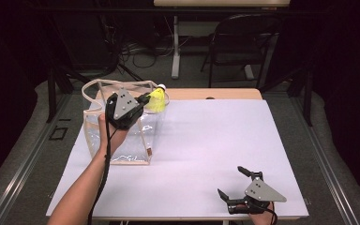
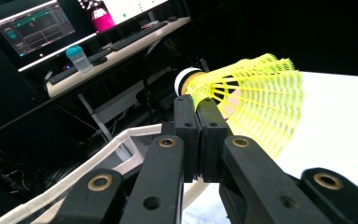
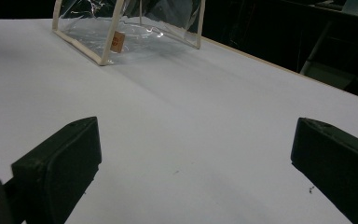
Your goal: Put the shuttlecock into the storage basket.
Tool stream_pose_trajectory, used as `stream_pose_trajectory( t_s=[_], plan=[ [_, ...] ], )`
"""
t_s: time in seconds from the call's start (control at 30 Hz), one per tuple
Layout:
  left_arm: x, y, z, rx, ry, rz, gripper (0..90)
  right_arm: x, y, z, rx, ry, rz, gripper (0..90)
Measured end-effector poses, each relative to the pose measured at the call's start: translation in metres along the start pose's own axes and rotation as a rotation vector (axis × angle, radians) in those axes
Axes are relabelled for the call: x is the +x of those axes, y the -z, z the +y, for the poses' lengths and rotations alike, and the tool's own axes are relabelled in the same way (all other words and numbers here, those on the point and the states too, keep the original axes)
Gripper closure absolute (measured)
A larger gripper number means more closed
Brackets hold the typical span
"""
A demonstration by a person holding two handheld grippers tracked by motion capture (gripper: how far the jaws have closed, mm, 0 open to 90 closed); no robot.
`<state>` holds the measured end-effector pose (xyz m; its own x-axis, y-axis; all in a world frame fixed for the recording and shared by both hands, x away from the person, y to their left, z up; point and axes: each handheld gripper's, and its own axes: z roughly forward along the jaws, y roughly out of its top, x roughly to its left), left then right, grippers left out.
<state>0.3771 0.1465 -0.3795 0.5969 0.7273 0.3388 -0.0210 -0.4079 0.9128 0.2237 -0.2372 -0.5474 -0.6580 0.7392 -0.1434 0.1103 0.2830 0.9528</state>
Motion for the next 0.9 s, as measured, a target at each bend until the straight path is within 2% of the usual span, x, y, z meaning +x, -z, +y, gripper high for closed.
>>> stream_pose_trajectory(
  t_s=[0.9],
  plan=[
    [0.016, 0.006, -0.003, -0.009, 0.031, 0.052, 89.0, 0.000, 0.000, 0.000, 0.001, 0.002, -0.001, 1.3]
  ],
)
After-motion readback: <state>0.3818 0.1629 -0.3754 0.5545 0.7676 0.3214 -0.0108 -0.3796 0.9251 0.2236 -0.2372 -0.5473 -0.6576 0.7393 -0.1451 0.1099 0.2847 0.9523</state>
